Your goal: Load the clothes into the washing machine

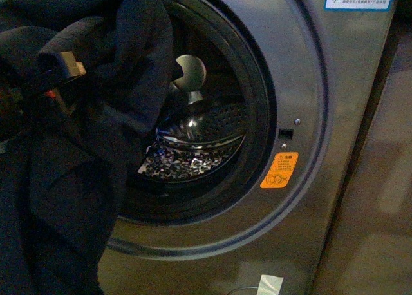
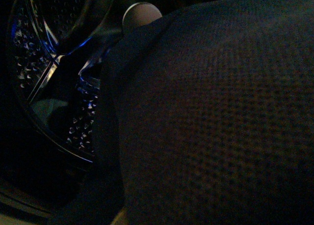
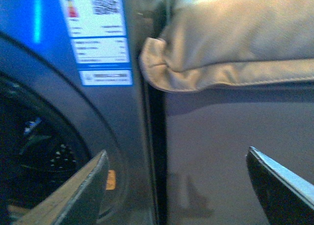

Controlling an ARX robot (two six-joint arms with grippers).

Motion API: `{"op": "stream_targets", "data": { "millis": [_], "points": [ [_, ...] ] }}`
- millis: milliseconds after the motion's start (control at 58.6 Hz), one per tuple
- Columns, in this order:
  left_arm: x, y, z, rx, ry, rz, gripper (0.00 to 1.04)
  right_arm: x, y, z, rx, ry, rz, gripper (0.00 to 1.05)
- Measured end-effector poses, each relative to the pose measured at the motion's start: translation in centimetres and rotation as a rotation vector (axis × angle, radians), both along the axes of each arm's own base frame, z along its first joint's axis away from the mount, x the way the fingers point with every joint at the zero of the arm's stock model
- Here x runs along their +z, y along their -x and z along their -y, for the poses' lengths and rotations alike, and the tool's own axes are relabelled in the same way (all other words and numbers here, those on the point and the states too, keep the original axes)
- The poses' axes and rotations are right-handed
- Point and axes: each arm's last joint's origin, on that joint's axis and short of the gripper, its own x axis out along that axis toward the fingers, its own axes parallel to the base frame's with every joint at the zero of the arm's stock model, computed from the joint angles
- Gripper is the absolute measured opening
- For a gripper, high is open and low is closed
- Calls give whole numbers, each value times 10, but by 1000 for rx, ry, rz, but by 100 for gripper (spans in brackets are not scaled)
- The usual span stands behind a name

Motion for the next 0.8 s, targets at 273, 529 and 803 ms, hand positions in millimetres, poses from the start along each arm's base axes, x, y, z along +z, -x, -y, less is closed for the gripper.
{"op": "stream_targets", "data": {
  "millis": [273,529,803],
  "points": [
    [-20,-54,14,42,-35,-43,11,-49,18,14,-3,23,11,35],
    [-49,-116,29,87,-113,-101,11,-82,29,28,9,26,13,3],
    [-78,-177,46,130,-141,-146,11,-104,38,31,-5,26,11,2]
  ]
}}
